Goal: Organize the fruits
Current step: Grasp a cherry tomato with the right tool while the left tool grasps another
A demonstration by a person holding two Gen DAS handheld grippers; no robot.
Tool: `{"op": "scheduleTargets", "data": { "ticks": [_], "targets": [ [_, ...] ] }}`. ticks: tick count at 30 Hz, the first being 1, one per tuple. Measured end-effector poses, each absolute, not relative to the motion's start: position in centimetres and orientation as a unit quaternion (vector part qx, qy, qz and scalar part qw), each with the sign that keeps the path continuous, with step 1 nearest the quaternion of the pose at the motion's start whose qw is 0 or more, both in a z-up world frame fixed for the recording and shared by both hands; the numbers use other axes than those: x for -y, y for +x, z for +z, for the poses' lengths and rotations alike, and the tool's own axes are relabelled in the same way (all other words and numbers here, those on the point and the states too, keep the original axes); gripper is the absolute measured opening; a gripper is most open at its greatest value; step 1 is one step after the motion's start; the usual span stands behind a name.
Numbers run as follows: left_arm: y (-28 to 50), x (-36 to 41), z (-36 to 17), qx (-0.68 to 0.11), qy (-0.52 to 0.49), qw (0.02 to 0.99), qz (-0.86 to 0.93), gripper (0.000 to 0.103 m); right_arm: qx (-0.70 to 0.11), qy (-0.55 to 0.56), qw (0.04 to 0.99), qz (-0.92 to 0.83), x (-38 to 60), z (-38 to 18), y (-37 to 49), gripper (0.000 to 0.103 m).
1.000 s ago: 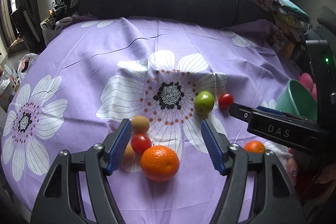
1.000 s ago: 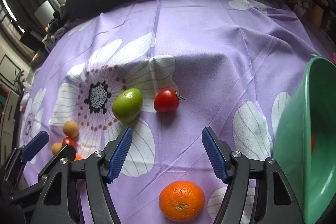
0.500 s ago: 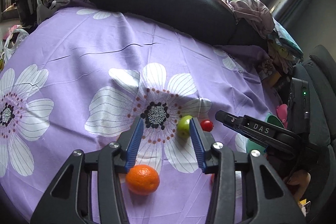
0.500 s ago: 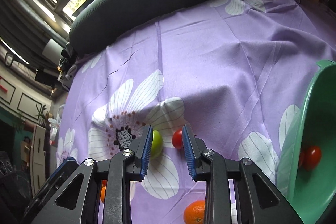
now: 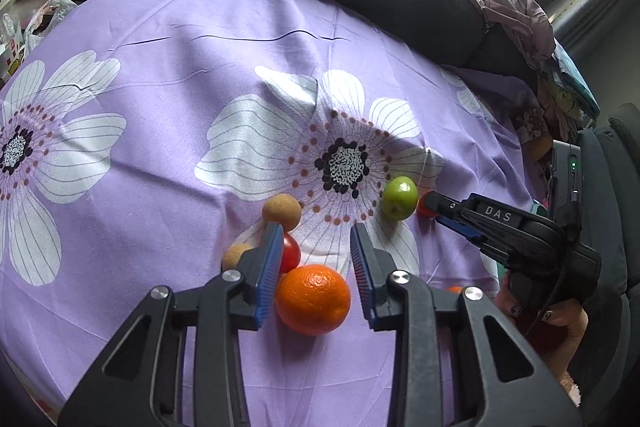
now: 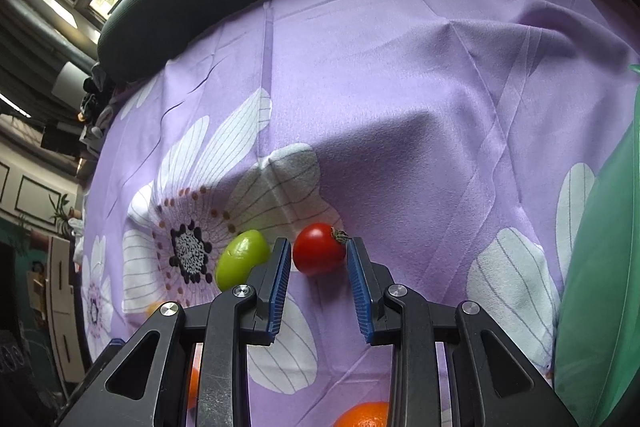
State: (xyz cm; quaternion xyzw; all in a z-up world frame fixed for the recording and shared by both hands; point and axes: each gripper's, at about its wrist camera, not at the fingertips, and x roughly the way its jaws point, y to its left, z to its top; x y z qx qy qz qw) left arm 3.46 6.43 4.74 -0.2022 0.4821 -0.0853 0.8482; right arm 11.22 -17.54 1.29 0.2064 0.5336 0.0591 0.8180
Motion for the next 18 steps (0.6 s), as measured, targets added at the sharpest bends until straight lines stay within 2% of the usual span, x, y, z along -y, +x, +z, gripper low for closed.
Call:
{"op": "scheduleTargets", "data": {
  "ticks": [6,18],
  "targets": [
    [5.3,-6.0,3.5,-0.526,-0.182,0.829,-0.055,0.029,-0.532,0.2,0.821,0.057,17.3,1.2,11.1,0.031],
    [5.8,-5.2,2.6,-0.537,-0.13,0.833,-0.023,0.03,-0.525,0.199,0.826,0.058,17.7,2.0,10.5,0.026]
  ]
}}
